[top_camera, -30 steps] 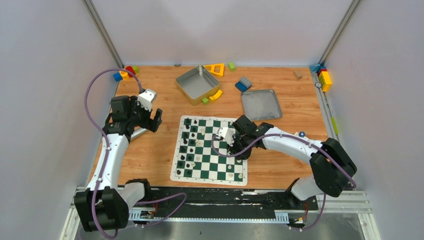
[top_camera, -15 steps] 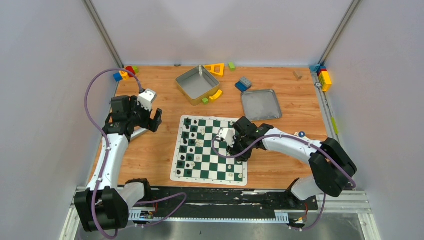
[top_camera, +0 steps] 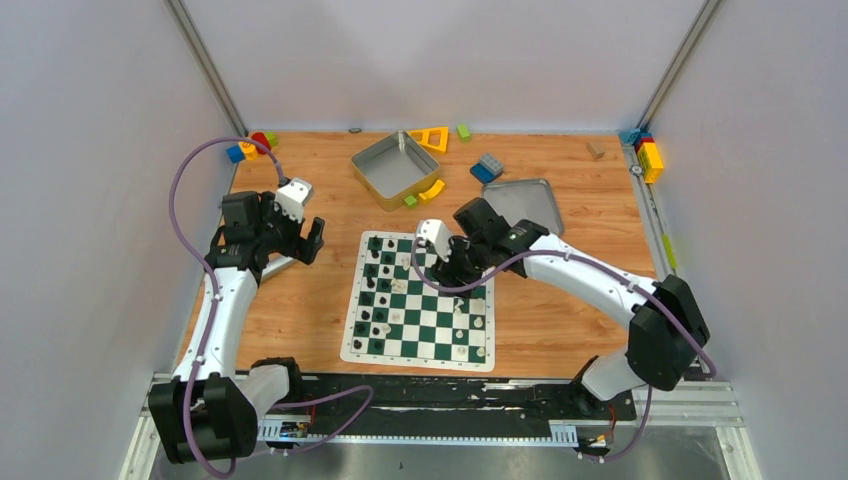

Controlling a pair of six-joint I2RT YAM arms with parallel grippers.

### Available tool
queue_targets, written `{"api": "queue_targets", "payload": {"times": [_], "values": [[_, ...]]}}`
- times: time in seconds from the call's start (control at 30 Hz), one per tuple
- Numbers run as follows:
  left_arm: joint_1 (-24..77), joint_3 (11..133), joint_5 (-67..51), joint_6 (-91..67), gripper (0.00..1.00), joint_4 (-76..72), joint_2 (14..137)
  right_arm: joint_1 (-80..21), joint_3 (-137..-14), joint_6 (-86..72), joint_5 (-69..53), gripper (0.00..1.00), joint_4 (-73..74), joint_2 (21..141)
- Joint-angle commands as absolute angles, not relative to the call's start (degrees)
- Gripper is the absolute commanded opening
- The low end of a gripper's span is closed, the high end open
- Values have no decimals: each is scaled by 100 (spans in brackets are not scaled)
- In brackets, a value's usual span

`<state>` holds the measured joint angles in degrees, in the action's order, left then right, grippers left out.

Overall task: Set up the chess pieces on the board
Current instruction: Place the chess piece on the chessboard, then pick up the chess piece from the chessboard.

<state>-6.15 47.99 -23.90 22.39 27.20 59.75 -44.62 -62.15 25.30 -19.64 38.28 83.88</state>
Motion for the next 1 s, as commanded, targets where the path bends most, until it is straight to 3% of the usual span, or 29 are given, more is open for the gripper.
{"api": "queue_targets", "payload": {"times": [0.0,0.43,0.97], "values": [[-677,4799,-2442,2241,100,2582,5918,-4617,-6963,2335,-2452,53,3575,8927],[-685,4799,-2318,2196,100,2586,5765,-5682,-8014,2328,-2420,56,3183,10759],[-728,4755,-2351,2215,100,2532,5783,-5907,-8392,2522,-1960,52,3078,11468]]}}
